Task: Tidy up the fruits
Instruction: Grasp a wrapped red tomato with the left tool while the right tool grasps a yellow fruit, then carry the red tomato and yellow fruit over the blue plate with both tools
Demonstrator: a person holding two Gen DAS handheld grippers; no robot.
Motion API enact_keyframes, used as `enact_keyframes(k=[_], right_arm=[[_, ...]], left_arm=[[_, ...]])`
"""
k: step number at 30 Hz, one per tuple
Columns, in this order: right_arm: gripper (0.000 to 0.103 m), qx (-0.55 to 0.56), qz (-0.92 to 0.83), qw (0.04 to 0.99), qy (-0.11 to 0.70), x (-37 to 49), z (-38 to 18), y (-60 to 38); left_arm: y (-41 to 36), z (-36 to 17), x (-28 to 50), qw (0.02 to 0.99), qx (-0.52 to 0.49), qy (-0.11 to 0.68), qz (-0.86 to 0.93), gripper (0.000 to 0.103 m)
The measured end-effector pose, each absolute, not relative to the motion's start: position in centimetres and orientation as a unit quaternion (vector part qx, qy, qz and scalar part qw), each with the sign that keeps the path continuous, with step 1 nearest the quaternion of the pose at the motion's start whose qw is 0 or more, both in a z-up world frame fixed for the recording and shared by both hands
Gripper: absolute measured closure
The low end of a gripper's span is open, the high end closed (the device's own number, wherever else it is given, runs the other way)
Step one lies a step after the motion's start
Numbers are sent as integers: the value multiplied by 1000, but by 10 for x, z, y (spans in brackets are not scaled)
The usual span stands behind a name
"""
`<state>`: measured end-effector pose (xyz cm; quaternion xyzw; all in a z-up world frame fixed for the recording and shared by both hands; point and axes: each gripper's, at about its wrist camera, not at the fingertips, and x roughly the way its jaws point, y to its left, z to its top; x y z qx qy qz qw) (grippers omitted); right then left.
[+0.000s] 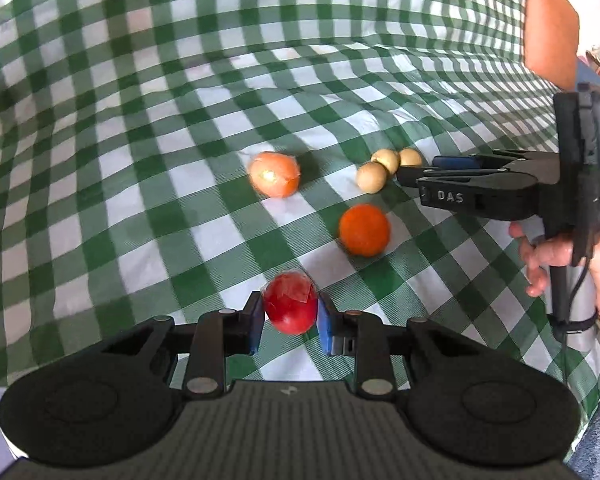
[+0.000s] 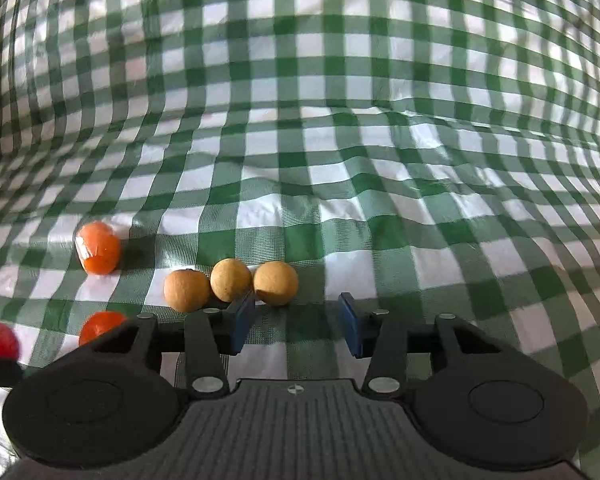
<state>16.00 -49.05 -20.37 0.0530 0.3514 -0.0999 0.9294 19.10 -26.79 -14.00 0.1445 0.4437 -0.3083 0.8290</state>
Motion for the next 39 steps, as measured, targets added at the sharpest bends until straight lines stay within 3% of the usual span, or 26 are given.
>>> enact_keyframes(k=[4,5,9,19,39], right_arm=[[61,30,-86,933,347,176,-207,-487],[76,32,-81,934,347,179,-207,-488],[76,25,-109,929,353,184,-202,-494],[76,34,-79,927,364,54,-134,-434],[76,-13,119,934,336,-56,-21,-197]], left_arm=[[-264,-134,193,832,135,444,-304,72],[-263,-132,193,833,131,443,-304,72],[-257,-113,185,841,111,438,-297,72],[-199,-56,128,859,85,438,-252,72],[-4,-3,3,888,48,428,-161,72]])
